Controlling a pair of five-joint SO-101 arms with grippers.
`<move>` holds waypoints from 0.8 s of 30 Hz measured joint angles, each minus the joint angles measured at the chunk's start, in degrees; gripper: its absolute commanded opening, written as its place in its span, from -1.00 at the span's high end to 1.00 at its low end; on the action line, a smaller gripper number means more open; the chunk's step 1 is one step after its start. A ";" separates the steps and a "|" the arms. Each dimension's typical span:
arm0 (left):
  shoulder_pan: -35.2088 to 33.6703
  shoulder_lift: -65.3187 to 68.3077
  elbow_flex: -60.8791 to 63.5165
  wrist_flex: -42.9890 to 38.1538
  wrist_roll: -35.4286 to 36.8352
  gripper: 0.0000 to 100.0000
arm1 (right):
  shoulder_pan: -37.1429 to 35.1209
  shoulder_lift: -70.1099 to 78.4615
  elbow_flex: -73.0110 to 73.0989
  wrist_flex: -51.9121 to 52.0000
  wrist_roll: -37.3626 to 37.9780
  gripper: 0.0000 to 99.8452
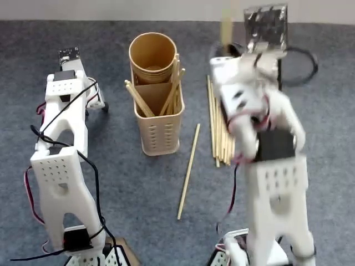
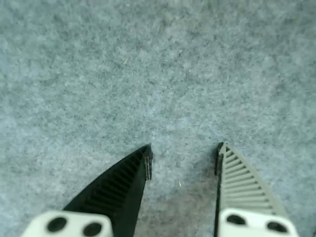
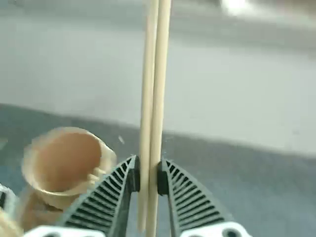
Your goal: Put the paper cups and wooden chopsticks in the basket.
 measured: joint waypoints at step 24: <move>0.44 0.00 0.00 0.00 0.00 0.57 | -16.00 -4.04 45.27 -36.92 -1.58 0.98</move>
